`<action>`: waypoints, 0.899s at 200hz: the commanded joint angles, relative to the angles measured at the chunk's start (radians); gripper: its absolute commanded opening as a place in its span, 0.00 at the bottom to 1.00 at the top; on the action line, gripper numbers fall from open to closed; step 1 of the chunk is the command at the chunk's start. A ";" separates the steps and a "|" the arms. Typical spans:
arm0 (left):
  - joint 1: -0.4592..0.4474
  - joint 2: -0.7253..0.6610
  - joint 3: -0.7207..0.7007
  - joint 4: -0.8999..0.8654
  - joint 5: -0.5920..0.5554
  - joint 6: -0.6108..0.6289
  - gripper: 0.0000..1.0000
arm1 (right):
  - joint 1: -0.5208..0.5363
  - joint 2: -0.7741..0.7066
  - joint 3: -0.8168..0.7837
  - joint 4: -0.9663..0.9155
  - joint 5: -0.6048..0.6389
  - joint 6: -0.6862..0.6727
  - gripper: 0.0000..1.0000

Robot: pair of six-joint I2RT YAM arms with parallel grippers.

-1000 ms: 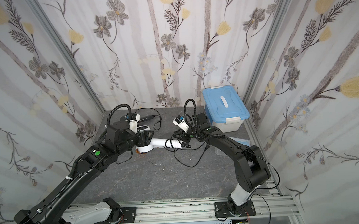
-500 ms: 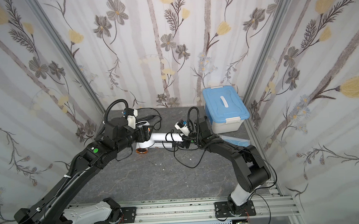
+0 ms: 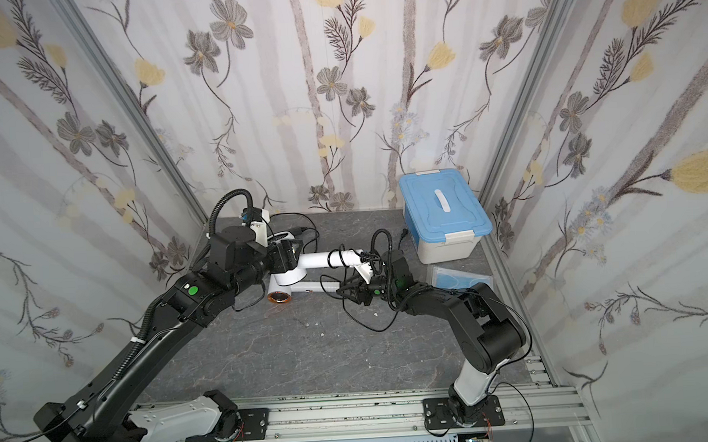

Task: Wrap the cord around the hair dryer
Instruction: Wrap the power cord around the hair dryer.

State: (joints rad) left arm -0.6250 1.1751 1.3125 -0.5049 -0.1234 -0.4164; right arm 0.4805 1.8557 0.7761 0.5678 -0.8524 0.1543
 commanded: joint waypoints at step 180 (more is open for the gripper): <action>0.054 0.150 -0.199 0.275 -0.736 -0.136 0.00 | 0.330 -0.189 0.133 -0.570 0.616 -0.149 0.00</action>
State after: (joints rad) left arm -0.5713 1.2881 1.1160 -0.2359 -0.7399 -0.6147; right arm 0.7746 1.7012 0.8375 0.2417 -0.3958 0.1310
